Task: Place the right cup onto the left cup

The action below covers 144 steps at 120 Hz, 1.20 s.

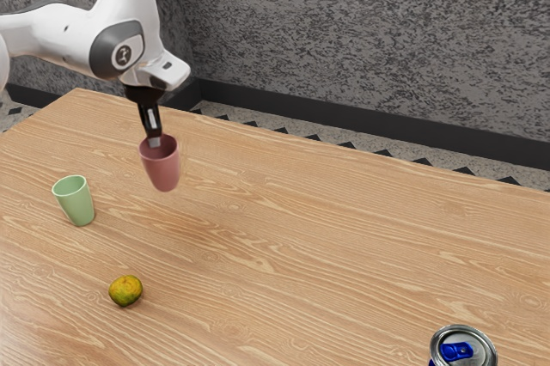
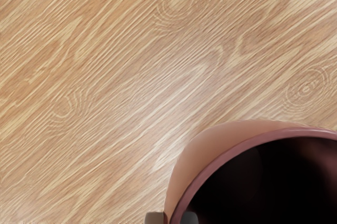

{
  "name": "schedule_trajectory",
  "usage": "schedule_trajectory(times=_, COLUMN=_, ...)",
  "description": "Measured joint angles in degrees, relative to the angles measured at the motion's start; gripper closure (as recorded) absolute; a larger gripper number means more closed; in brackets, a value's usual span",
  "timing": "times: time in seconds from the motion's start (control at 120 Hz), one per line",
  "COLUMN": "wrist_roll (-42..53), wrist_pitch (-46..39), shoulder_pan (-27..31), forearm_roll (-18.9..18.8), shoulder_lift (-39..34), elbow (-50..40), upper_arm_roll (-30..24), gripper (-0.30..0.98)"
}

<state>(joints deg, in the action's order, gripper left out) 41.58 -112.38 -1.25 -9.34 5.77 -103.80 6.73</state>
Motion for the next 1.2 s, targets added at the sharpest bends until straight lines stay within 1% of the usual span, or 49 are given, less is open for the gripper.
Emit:
schedule_trajectory(times=0.133, wrist_roll=2.91, wrist_pitch=0.15, shoulder_pan=3.91, forearm_roll=0.11, shoulder_lift=2.12, elbow=2.12, upper_arm_roll=0.11, gripper=0.79)
schedule_trajectory(times=0.292, wrist_roll=6.44, wrist_pitch=0.2, shoulder_pan=8.51, forearm_roll=0.3, shoulder_lift=2.87, elbow=2.88, upper_arm_roll=0.3, gripper=0.79)
schedule_trajectory(times=0.475, wrist_roll=10.62, wrist_pitch=0.33, shoulder_pan=11.44, forearm_roll=0.6, shoulder_lift=3.82, elbow=4.46, upper_arm_roll=3.12, gripper=0.79)
schedule_trajectory(times=0.717, wrist_roll=15.6, wrist_pitch=0.52, shoulder_pan=16.27, forearm_roll=0.81, shoulder_lift=4.36, elbow=5.43, upper_arm_roll=3.55, gripper=0.79)
schedule_trajectory(times=0.9, wrist_roll=18.43, wrist_pitch=0.75, shoulder_pan=17.5, forearm_roll=0.49, shoulder_lift=5.28, elbow=5.41, upper_arm_roll=3.56, gripper=0.79)
schedule_trajectory(times=1.067, wrist_roll=20.98, wrist_pitch=0.5, shoulder_pan=17.51, forearm_roll=0.32, shoulder_lift=6.7, elbow=5.62, upper_arm_roll=5.52, gripper=0.79)
schedule_trajectory(times=1.2, wrist_roll=23.01, wrist_pitch=0.41, shoulder_pan=17.51, forearm_roll=0.2, shoulder_lift=7.81, elbow=7.32, upper_arm_roll=5.89, gripper=0.79)
